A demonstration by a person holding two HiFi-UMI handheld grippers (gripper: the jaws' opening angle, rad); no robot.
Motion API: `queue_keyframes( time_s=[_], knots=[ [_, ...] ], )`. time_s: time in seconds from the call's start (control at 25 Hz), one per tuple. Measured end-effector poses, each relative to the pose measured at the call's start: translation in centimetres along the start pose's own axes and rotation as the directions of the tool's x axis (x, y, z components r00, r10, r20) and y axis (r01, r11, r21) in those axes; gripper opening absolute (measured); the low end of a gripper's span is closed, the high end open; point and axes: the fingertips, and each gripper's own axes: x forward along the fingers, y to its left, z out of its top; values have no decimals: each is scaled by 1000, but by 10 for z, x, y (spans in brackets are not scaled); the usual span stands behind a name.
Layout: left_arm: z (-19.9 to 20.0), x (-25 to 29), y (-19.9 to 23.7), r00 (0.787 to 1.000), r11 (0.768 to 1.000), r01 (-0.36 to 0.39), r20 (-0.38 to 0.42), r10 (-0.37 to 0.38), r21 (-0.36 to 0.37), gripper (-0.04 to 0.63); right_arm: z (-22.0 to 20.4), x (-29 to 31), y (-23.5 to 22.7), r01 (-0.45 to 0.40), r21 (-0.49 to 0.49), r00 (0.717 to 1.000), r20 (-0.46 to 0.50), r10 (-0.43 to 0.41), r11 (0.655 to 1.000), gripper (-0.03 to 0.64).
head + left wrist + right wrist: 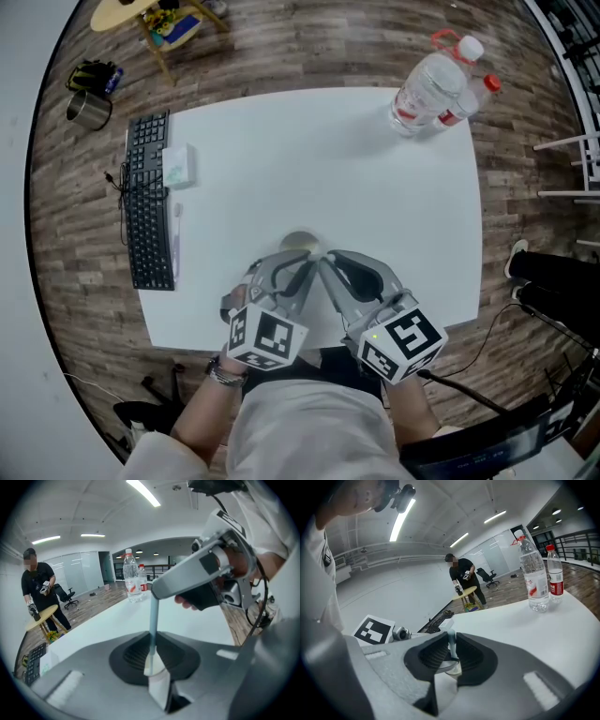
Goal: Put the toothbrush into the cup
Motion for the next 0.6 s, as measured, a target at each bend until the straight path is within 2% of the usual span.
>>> queue_keyframes(
  time_s=[0.6],
  knots=[
    [-7, 6, 1, 1000, 1000, 12, -29, -12, -3, 52, -6, 6, -6, 1, 28, 1000, -3, -1, 1000, 55]
  ],
)
